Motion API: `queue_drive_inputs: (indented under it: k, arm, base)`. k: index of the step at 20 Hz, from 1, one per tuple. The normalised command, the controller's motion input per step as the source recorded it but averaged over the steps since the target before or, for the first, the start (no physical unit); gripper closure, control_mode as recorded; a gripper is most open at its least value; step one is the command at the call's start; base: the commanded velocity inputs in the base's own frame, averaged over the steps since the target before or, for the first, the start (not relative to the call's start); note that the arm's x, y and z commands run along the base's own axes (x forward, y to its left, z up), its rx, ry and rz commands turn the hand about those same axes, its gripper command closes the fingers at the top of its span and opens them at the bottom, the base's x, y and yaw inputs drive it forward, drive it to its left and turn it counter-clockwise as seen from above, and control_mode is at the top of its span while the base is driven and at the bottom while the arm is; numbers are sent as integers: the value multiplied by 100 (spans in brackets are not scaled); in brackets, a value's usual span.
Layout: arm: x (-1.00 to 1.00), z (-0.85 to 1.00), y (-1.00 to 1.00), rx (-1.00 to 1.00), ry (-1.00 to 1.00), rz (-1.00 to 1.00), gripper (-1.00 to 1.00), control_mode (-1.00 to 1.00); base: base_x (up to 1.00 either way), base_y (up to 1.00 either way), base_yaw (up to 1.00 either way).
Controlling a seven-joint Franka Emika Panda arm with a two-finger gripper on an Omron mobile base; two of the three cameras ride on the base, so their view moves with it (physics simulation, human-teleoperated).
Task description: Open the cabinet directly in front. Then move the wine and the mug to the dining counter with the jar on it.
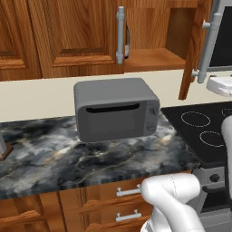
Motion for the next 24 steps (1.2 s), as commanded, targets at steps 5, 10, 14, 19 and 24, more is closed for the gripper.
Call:
queue_drive_inputs:
  k: [5,10,14,19,24]
  arm:
    - [-95,-15,18,0,0,-9,-100,-100]
    - [-46,-2,82,-5,0,-26,-100,-100]
    - [-1,0,100,-11,6,-31,-100,-100]
    - [9,0,100,-13,1,-28,-100,-100]
    - [76,0,61,-7,0,-19,-100,-100]
  base:
    - [0,0,0]
    - [0,0,0]
    - [0,0,0]
    - [0,0,0]
    - [0,0,0]
